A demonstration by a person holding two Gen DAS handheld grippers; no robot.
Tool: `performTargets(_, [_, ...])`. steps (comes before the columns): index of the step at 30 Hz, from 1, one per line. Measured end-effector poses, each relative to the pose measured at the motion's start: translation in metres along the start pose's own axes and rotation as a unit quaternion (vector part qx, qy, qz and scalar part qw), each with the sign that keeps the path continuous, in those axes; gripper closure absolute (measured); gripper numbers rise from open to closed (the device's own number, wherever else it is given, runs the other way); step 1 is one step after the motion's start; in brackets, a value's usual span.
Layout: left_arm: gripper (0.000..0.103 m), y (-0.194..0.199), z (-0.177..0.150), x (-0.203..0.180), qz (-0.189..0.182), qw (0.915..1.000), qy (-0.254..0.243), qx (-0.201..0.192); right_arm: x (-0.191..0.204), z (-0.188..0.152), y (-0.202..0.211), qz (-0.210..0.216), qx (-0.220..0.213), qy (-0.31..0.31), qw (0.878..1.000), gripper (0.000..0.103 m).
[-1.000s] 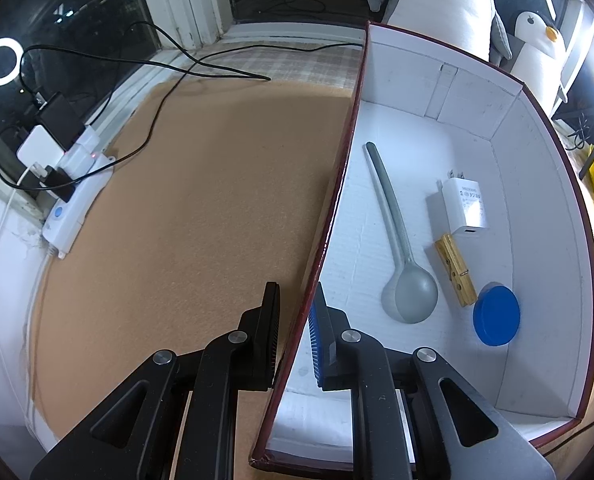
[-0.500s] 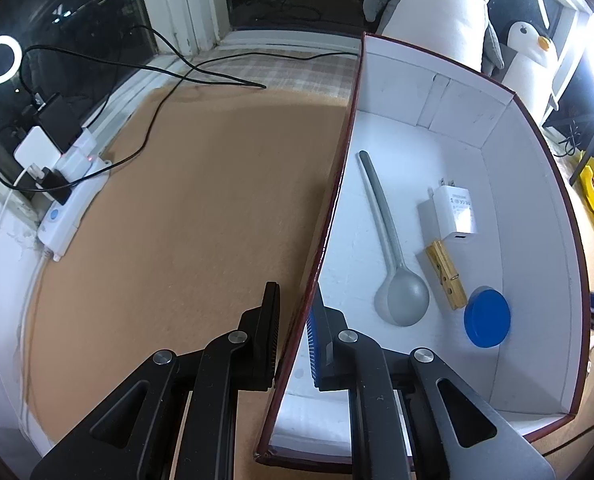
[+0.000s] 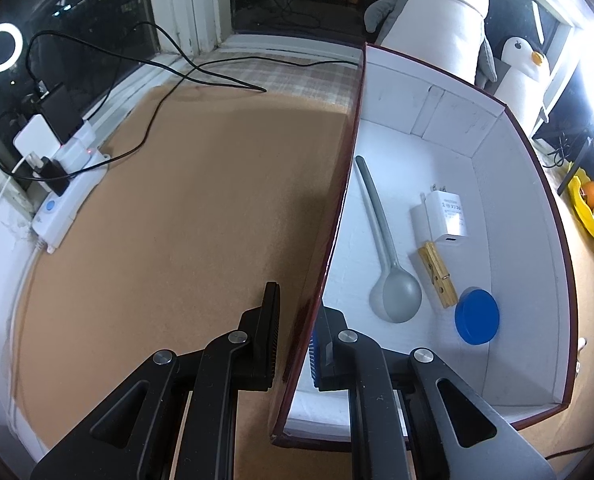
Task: Organize rigid objects
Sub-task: 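Close the right gripper on the patterned tube and lift it, then lower the patterned tube into the box beside the spoon and release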
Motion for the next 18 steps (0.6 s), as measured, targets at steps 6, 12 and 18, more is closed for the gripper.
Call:
performTargets(6, [0.093, 0.001, -0.001, 0.001, -0.007, 1.0000, 0.004, -0.005, 0.036, 0.018, -0.021, 0.023, 0.005, 0.006, 1.000, 0.082])
performTargets(12, [0.093, 0.000, -0.003, 0.002, -0.013, 0.9998, 0.008, -0.009, 0.061, 0.026, -0.046, 0.039, 0.017, 0.004, 0.999, 0.082])
performTargets(18, [0.093, -0.001, -0.002, 0.004, -0.020, 0.9997, 0.013, -0.012, 0.080, 0.024, -0.077, 0.041, 0.042, 0.005, 0.998, 0.082])
Point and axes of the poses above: each gripper's, at about its wrist camera, not at the fingertips, and y roughly against the way its jaws point, x to its left, z to its top, the point moved 3 cm from there along -y, roughly the way its jaws point, and after that the axes turned 12 degrees about -y, right-handed, at the moved point
